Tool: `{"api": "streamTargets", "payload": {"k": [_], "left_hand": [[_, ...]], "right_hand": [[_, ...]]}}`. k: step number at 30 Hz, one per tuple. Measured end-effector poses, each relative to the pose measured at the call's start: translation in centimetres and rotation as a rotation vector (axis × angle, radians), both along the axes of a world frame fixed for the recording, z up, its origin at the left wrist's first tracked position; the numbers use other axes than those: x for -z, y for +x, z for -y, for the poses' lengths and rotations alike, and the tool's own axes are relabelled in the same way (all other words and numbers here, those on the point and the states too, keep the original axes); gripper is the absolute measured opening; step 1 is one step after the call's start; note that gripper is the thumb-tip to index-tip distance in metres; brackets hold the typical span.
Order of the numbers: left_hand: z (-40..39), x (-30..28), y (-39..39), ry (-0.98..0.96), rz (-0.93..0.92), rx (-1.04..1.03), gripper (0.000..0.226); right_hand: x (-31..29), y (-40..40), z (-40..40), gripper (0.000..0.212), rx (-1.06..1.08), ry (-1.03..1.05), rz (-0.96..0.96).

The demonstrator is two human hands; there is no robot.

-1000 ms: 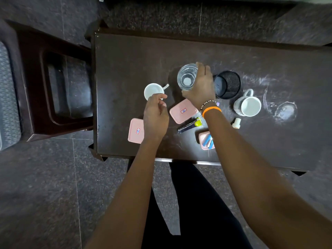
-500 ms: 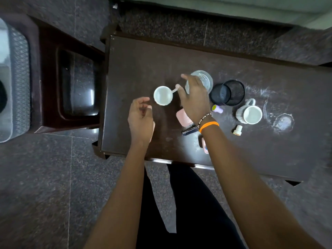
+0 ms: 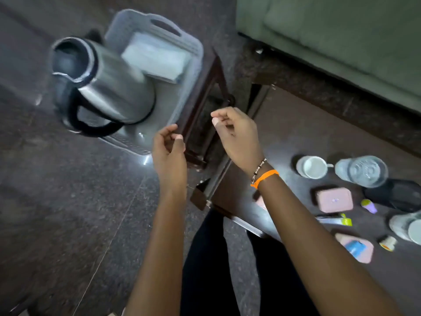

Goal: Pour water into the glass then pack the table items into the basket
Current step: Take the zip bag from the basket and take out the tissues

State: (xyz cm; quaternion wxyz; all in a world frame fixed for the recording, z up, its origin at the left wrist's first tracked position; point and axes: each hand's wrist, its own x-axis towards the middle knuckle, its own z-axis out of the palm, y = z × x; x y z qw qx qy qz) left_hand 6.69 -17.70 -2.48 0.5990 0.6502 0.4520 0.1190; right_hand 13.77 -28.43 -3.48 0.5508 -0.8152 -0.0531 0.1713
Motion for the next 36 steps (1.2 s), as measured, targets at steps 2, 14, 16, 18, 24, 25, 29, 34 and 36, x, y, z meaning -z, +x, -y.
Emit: {"api": "streamTargets", "payload": {"k": [2,14,16,18,24,25,29,34,36], "left_hand": [[-3.0,0.3,0.4,-0.031,-0.041,-0.01,0.025],[-12.5,3.6,2.4,-0.198,-0.239,0.206,0.014],[-13.1,3.9,2.5,-0.234,-0.262,0.23,0.013],[-13.5,4.0,2.6,-0.294,-0.264,0.237,0.012],[-13.9,3.7,3.3,-0.364,-0.263,0.277,0.012],[-13.9,3.6,3.5,-0.362,-0.267,0.279,0.012],[-13.3,2.9,4.1,-0.335,-0.269,0.294,0.014],[-10.9,0.7,4.9,-0.224,-0.154,0.259,0.012],[-9.4,-0.3,5.2,-0.172,-0.089,0.27,0.015]], "right_hand": [[-0.1,1.0,-4.0,0.014,-0.002,0.041,-0.019],[7.5,9.3,-17.2,0.036,-0.592,-0.834,0.123],[8.7,10.2,-17.9,0.043,-0.654,-0.935,0.11],[9.6,10.8,-18.3,0.056,-0.697,-0.99,0.105],[9.4,12.6,-18.3,0.038,-0.62,-0.981,0.208],[9.1,12.7,-18.0,0.032,-0.545,-0.92,0.249],[6.2,11.4,-16.2,0.02,-0.03,-0.391,0.178],[1.7,7.5,-12.0,0.013,0.259,0.088,-0.107],[0.4,5.1,-9.7,0.021,0.25,0.166,-0.153]]}}
